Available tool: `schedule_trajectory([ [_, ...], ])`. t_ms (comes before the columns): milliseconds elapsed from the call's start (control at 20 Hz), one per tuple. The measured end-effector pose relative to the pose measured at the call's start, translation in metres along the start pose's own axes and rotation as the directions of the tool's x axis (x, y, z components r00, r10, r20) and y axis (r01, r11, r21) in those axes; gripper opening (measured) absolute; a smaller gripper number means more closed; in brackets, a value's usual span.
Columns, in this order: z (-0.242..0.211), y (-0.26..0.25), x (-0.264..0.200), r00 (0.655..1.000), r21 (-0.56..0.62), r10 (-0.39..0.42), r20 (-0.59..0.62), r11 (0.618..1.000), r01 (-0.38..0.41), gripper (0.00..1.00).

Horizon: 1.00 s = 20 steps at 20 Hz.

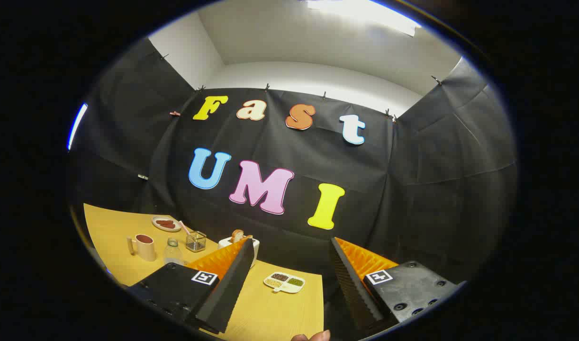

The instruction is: Take the bottle from table, then pour the juice into the cup, finally place the bottle on the coaster

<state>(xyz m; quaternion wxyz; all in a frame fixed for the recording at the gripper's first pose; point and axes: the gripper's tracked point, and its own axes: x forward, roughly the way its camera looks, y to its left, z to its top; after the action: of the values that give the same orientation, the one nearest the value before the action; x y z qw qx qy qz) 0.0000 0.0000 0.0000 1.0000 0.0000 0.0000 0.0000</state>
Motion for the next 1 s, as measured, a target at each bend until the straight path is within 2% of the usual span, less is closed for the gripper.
schedule_trajectory([
  [650,0.053,0.065,0.012,1.000,0.013,0.000,-0.012,1.000,0.000,0.97],
  [1000,0.042,0.124,0.027,0.991,0.120,0.116,-0.062,0.987,-0.108,0.97],
])
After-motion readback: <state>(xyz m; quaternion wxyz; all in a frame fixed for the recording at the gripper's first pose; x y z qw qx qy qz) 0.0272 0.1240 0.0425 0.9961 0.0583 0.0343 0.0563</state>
